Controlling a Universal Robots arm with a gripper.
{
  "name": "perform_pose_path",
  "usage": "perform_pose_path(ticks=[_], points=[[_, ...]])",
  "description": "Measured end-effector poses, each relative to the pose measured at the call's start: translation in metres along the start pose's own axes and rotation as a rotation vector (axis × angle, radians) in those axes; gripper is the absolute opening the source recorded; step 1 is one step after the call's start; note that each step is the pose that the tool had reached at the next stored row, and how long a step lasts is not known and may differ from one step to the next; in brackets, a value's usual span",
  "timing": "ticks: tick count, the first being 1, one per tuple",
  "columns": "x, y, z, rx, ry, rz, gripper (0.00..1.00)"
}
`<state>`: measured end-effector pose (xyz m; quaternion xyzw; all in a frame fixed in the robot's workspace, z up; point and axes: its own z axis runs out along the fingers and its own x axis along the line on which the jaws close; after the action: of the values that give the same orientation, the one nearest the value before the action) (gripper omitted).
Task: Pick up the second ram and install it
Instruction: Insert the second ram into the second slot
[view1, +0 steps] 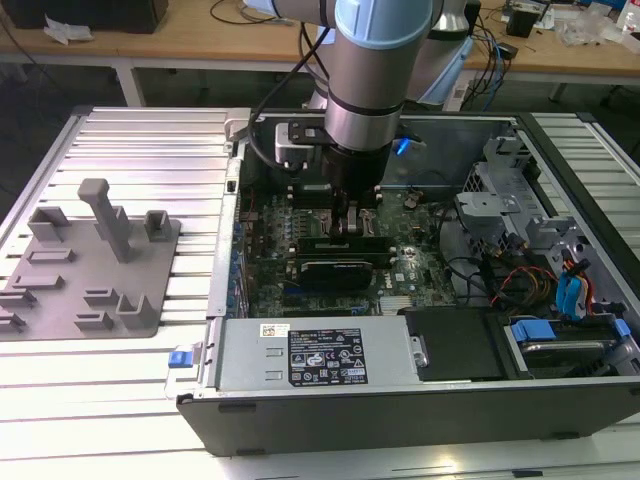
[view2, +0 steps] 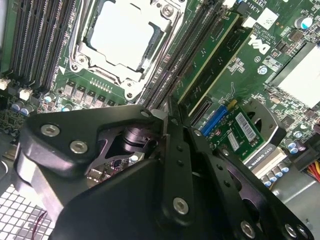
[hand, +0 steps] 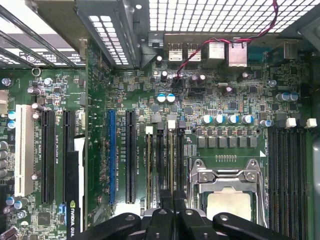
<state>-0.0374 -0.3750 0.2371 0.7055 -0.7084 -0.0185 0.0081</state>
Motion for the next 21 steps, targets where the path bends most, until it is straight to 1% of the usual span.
perform_pose_path(ticks=[2,7,10,21], points=[[-0.0004,0.0001,0.0007,0.0,-0.002,0.0,0.09],[-0.001,0.0001,0.0009,0.0,-0.0022,0.0,0.09],[-0.0011,0.0001,0.001,0.0003,-0.0029,0.017,0.09],[-0.0011,-0.0001,0.0017,0.0002,-0.0027,0.014,0.09]])
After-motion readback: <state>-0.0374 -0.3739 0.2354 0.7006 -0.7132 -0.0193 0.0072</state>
